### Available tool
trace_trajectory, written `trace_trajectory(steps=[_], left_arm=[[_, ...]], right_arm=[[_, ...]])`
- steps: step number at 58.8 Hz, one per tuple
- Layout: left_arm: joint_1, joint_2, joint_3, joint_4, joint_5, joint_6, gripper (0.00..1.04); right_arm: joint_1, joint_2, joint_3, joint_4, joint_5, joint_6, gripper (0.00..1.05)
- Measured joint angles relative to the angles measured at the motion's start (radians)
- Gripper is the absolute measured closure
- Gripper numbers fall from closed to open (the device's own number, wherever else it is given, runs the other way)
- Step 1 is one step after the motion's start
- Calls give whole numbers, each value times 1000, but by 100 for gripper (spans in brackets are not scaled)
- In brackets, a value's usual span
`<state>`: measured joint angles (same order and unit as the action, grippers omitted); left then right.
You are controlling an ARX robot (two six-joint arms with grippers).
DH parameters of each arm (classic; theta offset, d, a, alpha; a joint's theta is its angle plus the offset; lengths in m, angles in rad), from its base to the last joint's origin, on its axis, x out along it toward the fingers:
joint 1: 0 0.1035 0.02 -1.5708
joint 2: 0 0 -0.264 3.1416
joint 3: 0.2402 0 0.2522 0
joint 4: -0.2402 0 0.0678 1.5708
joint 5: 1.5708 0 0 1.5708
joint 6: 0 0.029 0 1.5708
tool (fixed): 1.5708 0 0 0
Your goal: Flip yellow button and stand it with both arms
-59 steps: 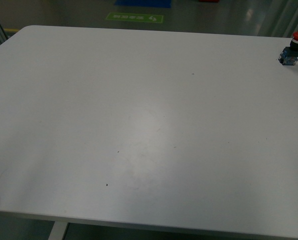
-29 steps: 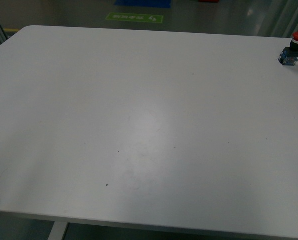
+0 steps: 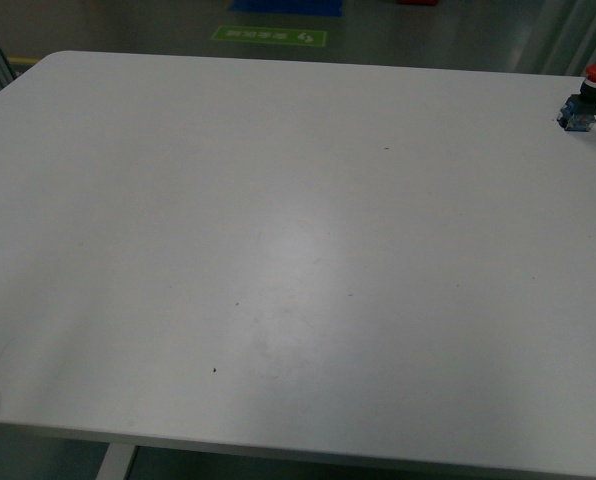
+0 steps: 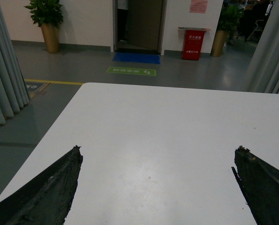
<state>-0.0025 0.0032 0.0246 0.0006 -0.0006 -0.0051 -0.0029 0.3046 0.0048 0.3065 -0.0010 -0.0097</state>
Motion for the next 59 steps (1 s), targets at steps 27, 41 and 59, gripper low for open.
trace_trajectory(steps=[27,41,59], left_arm=[[0,0,0,0,0,0,7],[0,0,0,0,0,0,7],[0,0,0,0,0,0,7]], right_arm=[[0,-147,0,-147,0,0,101],[0,-299,0,-305,0,0,101],[0,-299,0,-305,0,0,67]])
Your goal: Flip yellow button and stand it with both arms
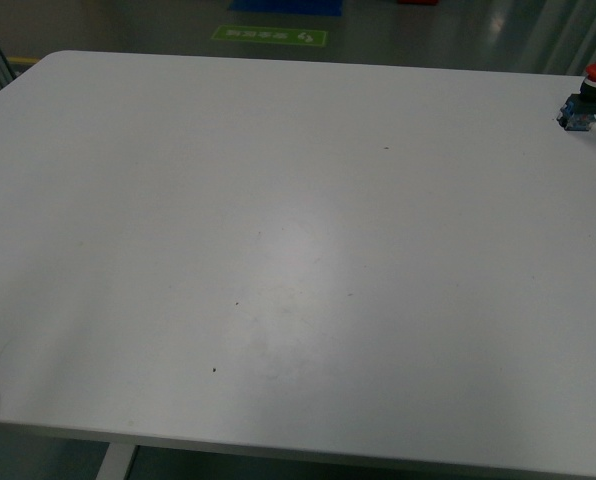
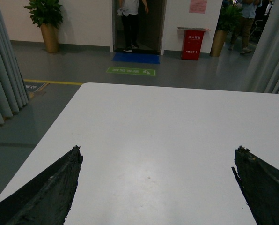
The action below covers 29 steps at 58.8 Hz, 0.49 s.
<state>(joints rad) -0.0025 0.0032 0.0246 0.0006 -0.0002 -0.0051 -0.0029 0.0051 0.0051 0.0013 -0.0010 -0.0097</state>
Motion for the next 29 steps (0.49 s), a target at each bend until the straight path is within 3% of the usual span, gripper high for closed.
trace_trajectory(steps=[21,29], left_arm=[[0,0,0,0,0,0,7],[0,0,0,0,0,0,7]], right_arm=[[0,0,0,0,0,0,7],[0,0,0,0,0,0,8]])
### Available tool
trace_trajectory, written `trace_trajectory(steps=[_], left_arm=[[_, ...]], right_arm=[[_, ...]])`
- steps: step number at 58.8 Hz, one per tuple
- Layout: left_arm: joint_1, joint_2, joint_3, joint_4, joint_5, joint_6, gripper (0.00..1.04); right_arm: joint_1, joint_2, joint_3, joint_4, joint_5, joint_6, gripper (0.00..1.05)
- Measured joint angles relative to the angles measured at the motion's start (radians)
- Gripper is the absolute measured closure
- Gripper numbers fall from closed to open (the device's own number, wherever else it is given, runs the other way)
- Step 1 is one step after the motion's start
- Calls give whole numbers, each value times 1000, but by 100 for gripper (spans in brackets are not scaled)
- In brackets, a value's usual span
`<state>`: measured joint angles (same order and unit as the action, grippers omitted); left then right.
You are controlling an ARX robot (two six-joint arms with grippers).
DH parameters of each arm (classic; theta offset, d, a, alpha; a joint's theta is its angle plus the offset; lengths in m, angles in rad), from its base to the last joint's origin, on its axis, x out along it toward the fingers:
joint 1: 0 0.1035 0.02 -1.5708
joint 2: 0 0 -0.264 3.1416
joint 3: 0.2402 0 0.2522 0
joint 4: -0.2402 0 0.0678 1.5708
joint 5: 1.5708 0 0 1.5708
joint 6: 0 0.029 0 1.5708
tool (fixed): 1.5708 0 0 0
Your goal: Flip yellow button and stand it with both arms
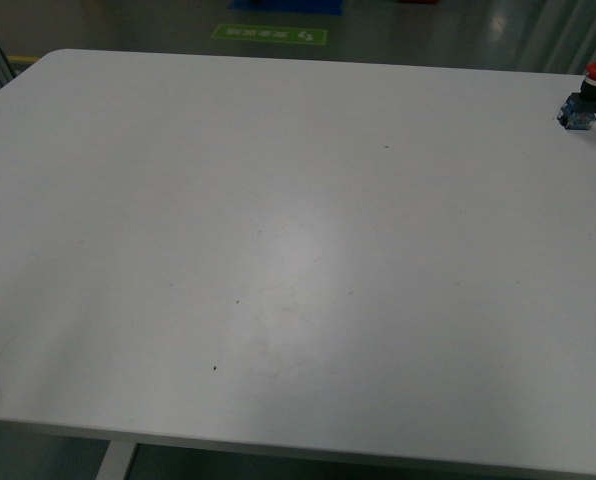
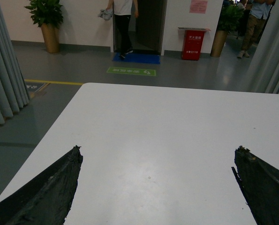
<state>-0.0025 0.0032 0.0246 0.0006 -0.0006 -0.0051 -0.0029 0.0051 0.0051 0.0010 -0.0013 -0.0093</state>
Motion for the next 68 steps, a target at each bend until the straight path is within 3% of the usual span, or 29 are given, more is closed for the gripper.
trace_trajectory(steps=[68], left_arm=[[0,0,0,0,0,0,7]], right_arm=[[0,0,0,0,0,0,7]])
